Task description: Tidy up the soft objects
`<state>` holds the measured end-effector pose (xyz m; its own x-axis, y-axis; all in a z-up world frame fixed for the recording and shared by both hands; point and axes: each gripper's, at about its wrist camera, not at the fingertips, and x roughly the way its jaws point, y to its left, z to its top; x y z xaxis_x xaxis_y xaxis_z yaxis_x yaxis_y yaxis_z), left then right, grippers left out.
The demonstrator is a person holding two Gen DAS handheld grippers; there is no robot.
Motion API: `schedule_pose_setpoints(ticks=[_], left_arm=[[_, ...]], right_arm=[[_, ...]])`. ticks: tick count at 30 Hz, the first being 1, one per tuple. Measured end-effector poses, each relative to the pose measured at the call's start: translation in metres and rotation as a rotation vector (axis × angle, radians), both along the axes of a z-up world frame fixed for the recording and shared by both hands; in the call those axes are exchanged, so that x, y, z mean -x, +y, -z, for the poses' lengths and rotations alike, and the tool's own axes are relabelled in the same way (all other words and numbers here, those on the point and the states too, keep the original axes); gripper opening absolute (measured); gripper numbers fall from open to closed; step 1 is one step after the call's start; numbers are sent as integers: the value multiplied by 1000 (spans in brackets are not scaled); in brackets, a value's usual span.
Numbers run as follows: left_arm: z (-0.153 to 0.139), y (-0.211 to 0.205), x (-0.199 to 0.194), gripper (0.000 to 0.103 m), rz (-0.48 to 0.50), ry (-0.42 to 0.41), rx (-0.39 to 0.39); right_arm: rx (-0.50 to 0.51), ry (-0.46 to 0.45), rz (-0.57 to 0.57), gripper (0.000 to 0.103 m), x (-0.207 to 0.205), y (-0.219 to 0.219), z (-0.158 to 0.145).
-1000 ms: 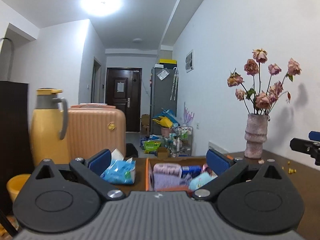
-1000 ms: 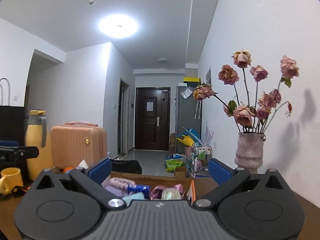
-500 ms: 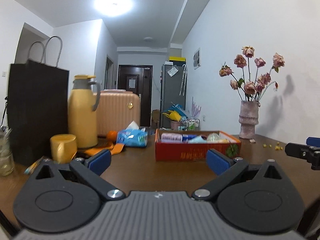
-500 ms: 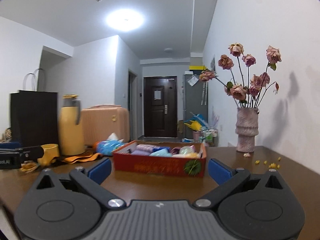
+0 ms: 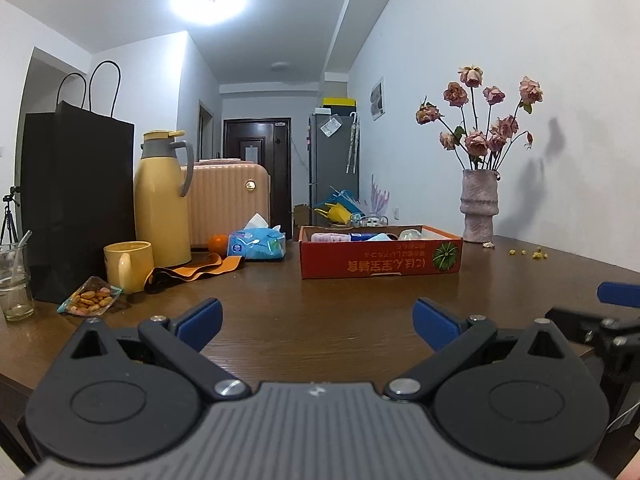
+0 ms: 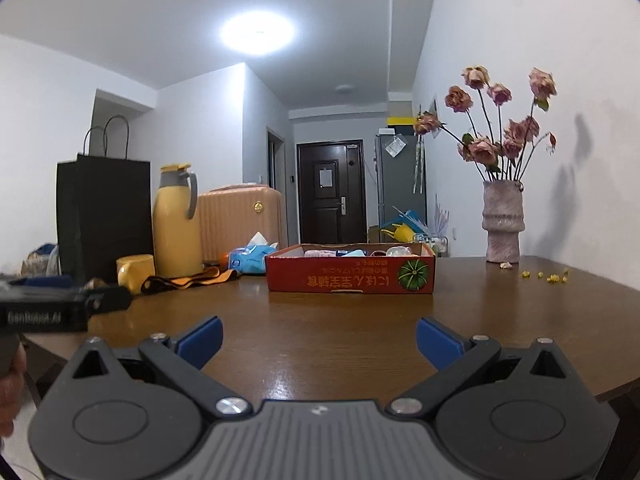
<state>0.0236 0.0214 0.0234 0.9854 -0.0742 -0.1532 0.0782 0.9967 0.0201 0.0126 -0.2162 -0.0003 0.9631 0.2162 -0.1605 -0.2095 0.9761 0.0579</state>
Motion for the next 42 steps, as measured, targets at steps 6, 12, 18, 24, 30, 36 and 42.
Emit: schedule_pose_setpoints(ticks=[6, 12, 18, 24, 30, 36, 42], left_arm=[[-2, 1, -2, 103, 6, 4, -5], [-2, 3, -4, 103, 6, 12, 6], [0, 3, -4, 103, 7, 14, 4], [1, 4, -5, 103, 8, 15, 11], [1, 5, -5, 103, 7, 17, 13], [2, 5, -5, 103, 6, 19, 15], [2, 5, -4, 103, 11, 15, 9]], right_arm=[[-20, 13, 4, 103, -2, 0, -2], [-27, 15, 10, 103, -4, -2, -2], [-38, 11, 24, 103, -5, -4, 0], [-37, 7, 24, 103, -4, -3, 2], [-35, 9, 22, 103, -5, -2, 3], [-46, 13, 21, 103, -6, -4, 2], [-48, 11, 26, 103, -6, -5, 2]])
